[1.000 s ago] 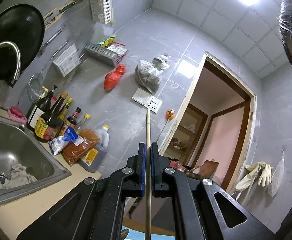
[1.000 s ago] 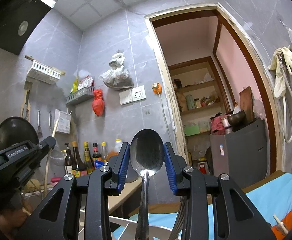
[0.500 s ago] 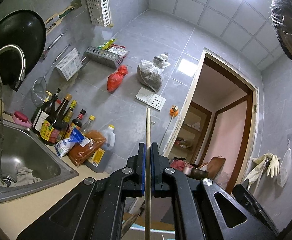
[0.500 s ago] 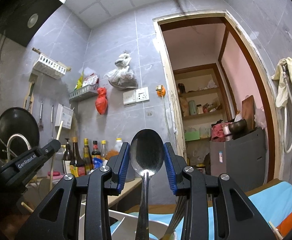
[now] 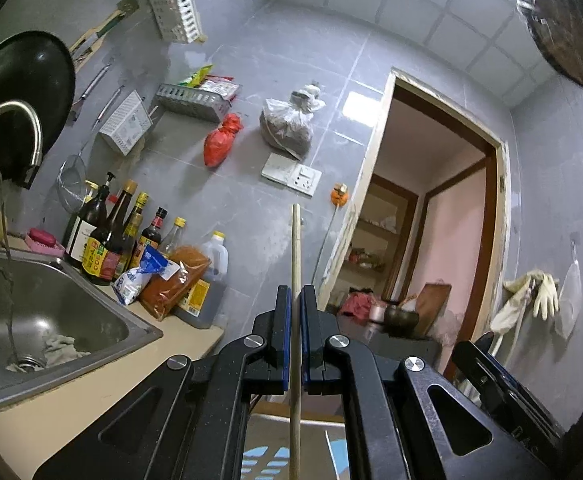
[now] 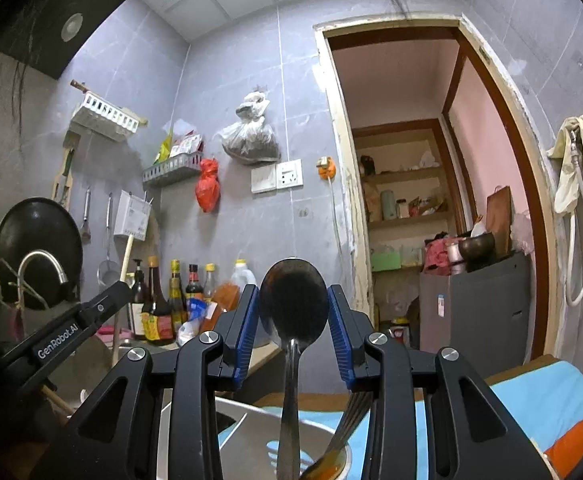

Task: Organize utensils
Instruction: 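Lift the chopstick and spoon and carry them over the white basket, then open both tools to drop the chopstick and spoon into the basket, then move both tools back down to the utensils left on the cloth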

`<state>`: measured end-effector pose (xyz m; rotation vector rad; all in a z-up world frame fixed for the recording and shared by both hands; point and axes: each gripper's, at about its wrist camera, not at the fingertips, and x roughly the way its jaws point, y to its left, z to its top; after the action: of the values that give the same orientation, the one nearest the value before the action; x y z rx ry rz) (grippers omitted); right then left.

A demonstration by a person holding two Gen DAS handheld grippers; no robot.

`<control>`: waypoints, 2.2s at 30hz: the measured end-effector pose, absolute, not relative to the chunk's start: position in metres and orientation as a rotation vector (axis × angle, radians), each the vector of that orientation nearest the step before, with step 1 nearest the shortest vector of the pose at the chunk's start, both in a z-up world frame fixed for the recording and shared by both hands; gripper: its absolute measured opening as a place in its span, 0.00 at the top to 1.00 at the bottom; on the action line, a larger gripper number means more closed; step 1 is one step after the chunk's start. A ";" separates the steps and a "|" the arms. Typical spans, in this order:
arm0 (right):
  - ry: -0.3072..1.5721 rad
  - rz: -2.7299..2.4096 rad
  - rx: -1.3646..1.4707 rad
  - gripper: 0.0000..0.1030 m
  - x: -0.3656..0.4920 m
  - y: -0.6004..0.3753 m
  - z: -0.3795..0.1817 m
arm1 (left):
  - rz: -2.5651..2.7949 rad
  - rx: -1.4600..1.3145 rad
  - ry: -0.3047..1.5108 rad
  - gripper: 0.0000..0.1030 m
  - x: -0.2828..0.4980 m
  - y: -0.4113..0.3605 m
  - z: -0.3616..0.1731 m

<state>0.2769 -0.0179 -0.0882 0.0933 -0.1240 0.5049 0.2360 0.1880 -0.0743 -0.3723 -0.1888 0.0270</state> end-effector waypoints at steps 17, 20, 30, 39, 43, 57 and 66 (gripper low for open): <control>0.038 0.499 0.161 0.34 0.264 -0.071 -0.039 | -0.094 -0.313 0.137 0.58 0.227 0.166 -0.035; 0.052 0.479 0.168 0.27 0.260 -0.091 -0.028 | -0.085 -0.333 0.156 0.42 0.222 0.156 -0.026; 0.071 0.425 0.147 0.05 0.248 -0.160 -0.003 | -0.085 -0.255 0.205 0.07 0.209 0.088 0.006; 0.125 0.374 0.102 0.00 0.238 -0.222 -0.009 | -0.118 -0.168 0.232 0.05 0.206 0.025 0.008; 0.177 0.337 0.068 0.00 0.240 -0.245 -0.024 | -0.163 -0.151 0.266 0.05 0.207 -0.003 -0.006; 0.392 0.267 0.017 0.00 0.258 -0.294 -0.092 | -0.216 -0.137 0.500 0.06 0.249 -0.064 -0.084; 0.548 0.307 0.022 0.02 0.283 -0.298 -0.128 | -0.198 -0.158 0.663 0.06 0.291 -0.064 -0.130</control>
<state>0.2832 -0.2984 -0.1282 0.0220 0.5482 0.3074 0.2910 -0.0640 -0.1296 -0.1578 0.6633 -0.1983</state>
